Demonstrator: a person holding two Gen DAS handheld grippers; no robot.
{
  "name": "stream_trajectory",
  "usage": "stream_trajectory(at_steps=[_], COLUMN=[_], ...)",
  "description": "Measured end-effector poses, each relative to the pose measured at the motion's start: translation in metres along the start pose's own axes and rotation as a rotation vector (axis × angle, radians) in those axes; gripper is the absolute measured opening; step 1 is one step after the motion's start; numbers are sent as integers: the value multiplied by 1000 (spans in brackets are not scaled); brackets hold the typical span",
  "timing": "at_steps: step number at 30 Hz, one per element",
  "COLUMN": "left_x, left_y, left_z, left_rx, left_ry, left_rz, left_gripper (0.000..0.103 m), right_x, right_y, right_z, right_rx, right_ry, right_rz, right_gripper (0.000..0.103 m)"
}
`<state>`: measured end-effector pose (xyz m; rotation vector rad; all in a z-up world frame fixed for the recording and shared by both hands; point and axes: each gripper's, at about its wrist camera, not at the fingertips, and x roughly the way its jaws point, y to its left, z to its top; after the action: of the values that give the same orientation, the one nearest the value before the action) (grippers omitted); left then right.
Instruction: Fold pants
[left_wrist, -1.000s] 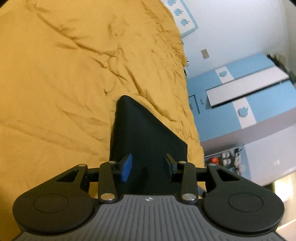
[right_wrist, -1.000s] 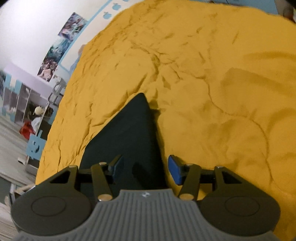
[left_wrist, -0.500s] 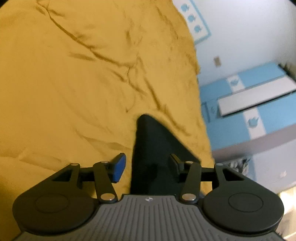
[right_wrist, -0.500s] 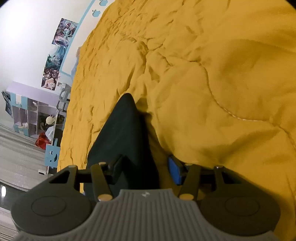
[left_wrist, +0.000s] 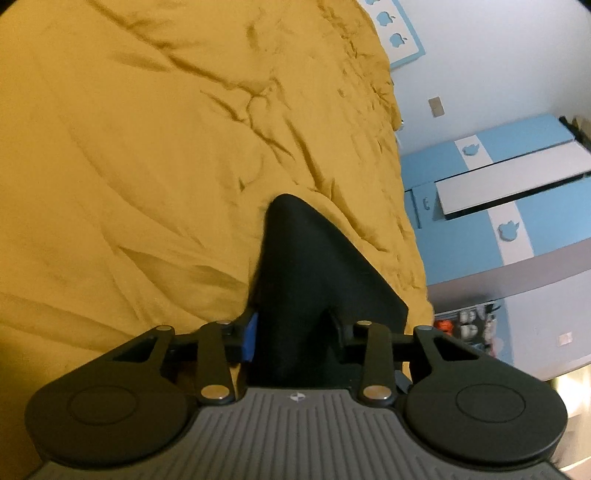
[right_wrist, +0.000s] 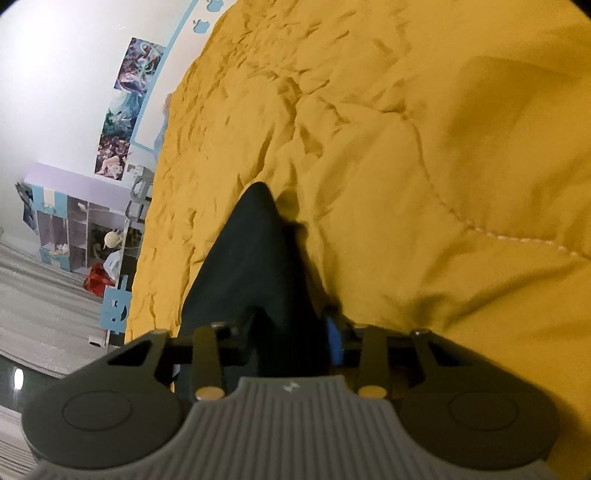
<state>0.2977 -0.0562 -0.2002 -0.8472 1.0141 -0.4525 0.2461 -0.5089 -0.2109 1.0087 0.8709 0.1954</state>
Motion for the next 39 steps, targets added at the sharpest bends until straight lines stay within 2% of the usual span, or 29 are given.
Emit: stream_trajectory(at_steps=[3,6,13,19,26,30,34,39], left_x=[-6,-14,-45,-90,-142,-159,-154,-131], left_y=[-8,-16,-50,-61,-48,-26,-4,24], left_z=[-1,1,0,7,20,29,37,48], left_rx=[13,30,115,142,157,122,80,64], left_ry=[-21,-36,-78,-114,-135,-145,-123,-90], left_rz=[13,10,-22,-21,21,45,58,84], left_gripper=[26,22,21,20,20,20,20,21], right_x=[-3,-9,-35,-38,-12,10,30,51], right_y=[9,24,65,99,132,149,157,152], right_z=[1,2,0,-14,-42,-57,-63,-63], right_rx=[-20,-73,-151,-186,-195,-214,-211,-188], right_ry=[-2,-14,-52,-23,55,100,132,149], right_rz=[-3,-10,17,61,113,114,86,40], right_gripper=[19,14,12,11,11,11,11,11])
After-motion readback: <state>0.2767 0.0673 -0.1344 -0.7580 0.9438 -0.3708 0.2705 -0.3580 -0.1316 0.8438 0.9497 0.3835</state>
